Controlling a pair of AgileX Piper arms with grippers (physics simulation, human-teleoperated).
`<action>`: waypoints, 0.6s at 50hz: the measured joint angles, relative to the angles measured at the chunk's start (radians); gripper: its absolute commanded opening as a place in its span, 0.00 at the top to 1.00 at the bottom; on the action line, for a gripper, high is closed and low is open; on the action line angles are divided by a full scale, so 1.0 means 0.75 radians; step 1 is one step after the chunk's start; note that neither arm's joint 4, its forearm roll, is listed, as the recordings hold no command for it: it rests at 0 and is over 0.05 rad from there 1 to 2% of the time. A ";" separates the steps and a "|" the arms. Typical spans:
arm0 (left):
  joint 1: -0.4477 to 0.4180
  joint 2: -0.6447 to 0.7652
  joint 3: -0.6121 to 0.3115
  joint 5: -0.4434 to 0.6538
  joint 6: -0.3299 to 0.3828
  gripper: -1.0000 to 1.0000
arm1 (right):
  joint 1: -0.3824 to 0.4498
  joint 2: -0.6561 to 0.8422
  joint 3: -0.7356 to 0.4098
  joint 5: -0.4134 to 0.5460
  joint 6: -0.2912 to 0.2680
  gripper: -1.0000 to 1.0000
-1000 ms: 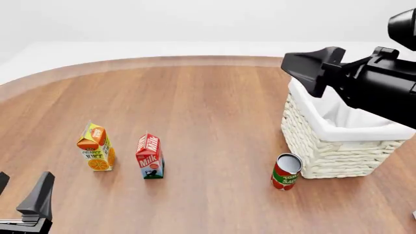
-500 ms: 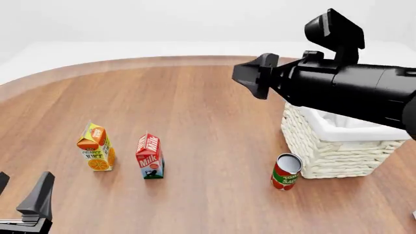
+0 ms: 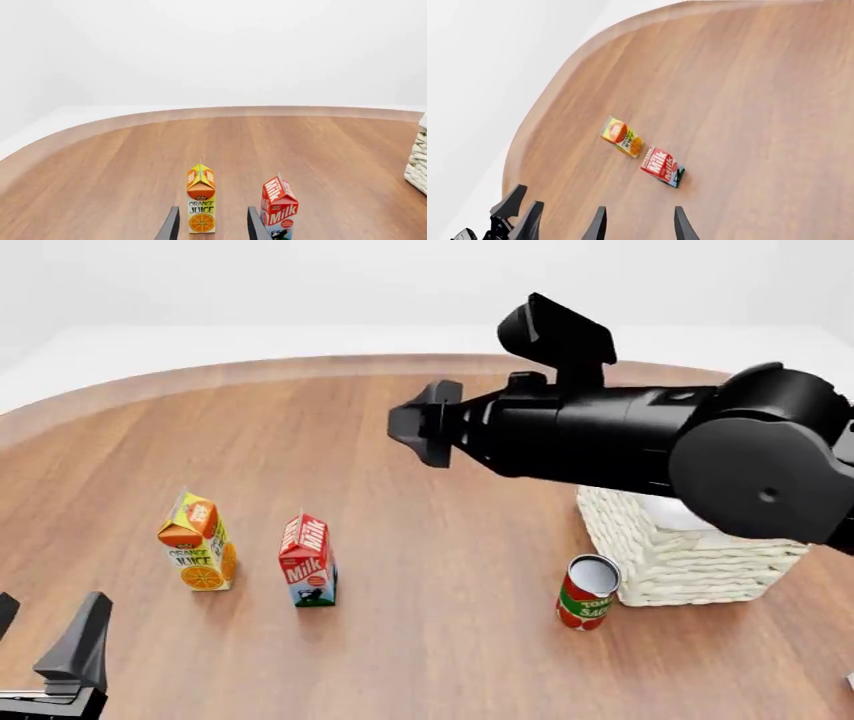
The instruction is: Pick the milk and place it in the basket.
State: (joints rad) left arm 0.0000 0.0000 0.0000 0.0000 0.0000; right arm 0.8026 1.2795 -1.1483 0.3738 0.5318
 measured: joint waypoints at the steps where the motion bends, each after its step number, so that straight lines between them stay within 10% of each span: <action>1: 0.000 0.000 0.000 0.000 0.000 0.00 | 0.004 0.008 -0.002 -0.003 0.003 0.00; 30: 0.000 0.000 0.000 0.000 0.000 0.00 | 0.052 0.227 -0.064 -0.084 0.081 0.00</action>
State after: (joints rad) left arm 0.0000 0.0000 0.0000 0.0000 0.0000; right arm 0.8414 1.4496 -1.1965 0.3104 0.5927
